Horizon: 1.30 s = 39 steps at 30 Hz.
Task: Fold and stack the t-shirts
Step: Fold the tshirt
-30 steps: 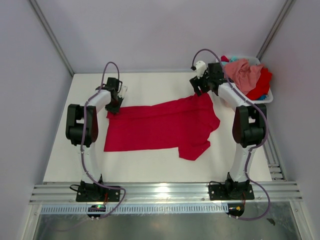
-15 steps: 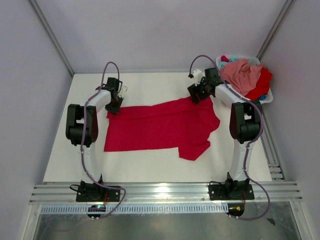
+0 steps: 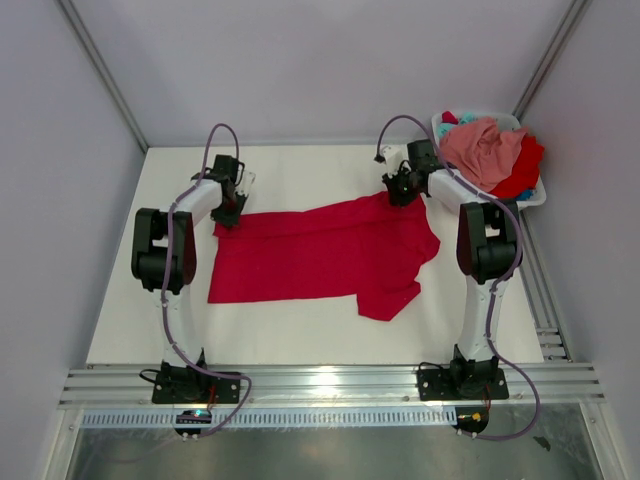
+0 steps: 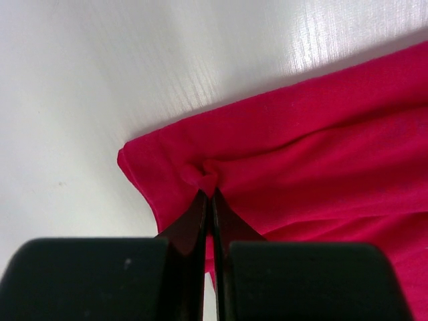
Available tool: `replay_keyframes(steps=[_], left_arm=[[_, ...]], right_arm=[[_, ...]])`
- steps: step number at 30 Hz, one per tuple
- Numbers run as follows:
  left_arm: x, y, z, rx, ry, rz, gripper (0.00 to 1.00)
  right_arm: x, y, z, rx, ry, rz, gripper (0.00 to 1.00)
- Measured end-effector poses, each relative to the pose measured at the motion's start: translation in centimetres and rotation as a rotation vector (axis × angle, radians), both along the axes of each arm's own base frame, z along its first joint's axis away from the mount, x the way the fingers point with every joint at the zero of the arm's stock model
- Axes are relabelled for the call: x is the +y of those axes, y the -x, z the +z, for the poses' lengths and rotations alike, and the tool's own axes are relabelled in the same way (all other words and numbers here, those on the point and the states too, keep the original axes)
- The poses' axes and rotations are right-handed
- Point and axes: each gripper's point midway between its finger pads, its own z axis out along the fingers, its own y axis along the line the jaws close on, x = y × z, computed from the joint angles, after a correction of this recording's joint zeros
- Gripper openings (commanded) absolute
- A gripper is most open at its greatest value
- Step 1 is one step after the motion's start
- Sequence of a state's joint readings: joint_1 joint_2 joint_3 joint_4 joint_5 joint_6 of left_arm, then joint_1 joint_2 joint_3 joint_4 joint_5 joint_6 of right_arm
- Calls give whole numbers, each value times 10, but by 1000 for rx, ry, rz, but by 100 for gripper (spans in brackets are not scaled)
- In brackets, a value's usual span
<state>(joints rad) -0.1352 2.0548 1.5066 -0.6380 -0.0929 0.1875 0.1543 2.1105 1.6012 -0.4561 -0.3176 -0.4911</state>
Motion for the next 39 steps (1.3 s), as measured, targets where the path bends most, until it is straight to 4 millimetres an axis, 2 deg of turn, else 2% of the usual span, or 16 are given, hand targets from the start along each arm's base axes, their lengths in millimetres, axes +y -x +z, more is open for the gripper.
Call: replay_keyframes(steps=[4,5,7,8,11,12,16,18,19,21,22,33,35,36,37,39], left_arm=[[-1,-1,0,-2,3,-3,0],[-1,-1,0,-2,7,-5,0],[-2,-1,0,-1,9,-6,0],[-2,-1,0,-1,10,-6,0],[-3,-1,0,-1,13,-8,0],[-3,0,0,-1,13,-8,0],[-3,0,0,-1,13,-8,0],[-3,0,0,-1,13,-8,0],[-3,-1,0,-1,14,-8,0],[-3,0,0,0,16,-8,0],[-3,0,0,0,17,-8,0],[-3,-1,0,-1,17,-8,0],[-3,-1,0,-3,18,-7,0],[-3,-1,1,-4,18,-7,0],[-4,-2,1,-5,19,-7,0],[-4,-2,1,-7,19,-7,0]], right_arm=[[-1,-4,1,-18,4,-5,3],[-1,-5,1,-24,6,-6,26],[-2,-5,0,-28,8,-9,59],[-2,-5,-1,-28,10,-11,66],[-3,-6,-2,-32,12,-9,71],[-3,-6,-2,-33,12,-9,78],[-3,-3,-7,-27,13,-4,77],[-3,-1,-8,-22,14,-3,68],[-3,-1,-8,-23,15,-1,46],[-2,-1,-8,-28,18,13,15],[-2,-1,-8,-25,14,13,3],[0,2,-9,-17,5,29,5],[0,1,-9,-20,4,25,40],[1,0,-8,-24,1,24,64],[1,0,-7,-26,-2,25,77],[4,-1,-5,-37,-10,42,82]])
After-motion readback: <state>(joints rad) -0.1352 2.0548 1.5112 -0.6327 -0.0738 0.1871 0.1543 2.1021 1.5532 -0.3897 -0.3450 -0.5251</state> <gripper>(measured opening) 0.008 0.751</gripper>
